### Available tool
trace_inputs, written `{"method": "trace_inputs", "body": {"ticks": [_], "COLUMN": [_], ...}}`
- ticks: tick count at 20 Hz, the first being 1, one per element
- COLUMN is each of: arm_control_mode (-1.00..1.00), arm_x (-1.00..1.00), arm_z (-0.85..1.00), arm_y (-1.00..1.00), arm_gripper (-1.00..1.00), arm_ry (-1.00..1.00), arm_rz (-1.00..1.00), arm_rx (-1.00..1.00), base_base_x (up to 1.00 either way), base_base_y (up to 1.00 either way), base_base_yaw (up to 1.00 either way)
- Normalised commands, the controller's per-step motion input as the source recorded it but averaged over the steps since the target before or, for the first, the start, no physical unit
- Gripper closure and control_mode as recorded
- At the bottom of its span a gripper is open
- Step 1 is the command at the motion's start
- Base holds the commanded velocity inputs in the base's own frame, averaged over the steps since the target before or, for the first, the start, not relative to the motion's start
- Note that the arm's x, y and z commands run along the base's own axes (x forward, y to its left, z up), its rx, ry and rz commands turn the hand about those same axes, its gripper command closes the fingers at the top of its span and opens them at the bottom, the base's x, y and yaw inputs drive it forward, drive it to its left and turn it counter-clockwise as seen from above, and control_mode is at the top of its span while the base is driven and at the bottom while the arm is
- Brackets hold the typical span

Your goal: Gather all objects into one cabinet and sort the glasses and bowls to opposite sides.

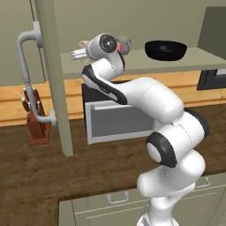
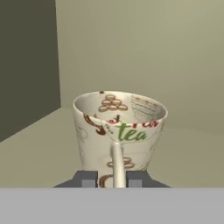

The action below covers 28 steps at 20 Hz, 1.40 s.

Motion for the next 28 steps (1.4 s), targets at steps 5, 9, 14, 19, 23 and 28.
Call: {"method": "trace_inputs", "body": {"ticks": [5,9,14,19,23,28], "arm_control_mode": [-1.00,-1.00,-1.00,-1.00,-1.00,-1.00], "arm_x": [0.00,-0.03,-0.28,-0.57,-0.66,-0.84], "arm_z": [0.00,0.00,0.00,0.00,0.01,0.02], "arm_y": [0.00,0.00,-0.06,-0.18,-0.56,-0.62], "arm_gripper": [-1.00,-1.00,-1.00,-1.00,-1.00,-1.00], "arm_ry": [0.02,0.00,0.00,0.00,0.00,-0.01], "arm_rz": [0.00,0.00,-0.02,-0.03,-0.06,-0.07], "arm_rx": [0.00,0.00,0.00,0.01,0.09,0.06], "base_base_x": [0.00,0.00,0.00,0.00,0.00,0.00], "base_base_y": [0.00,0.00,0.00,0.00,0.00,0.00], "base_base_yaw": [0.00,0.00,0.00,0.00,0.00,0.00]}}
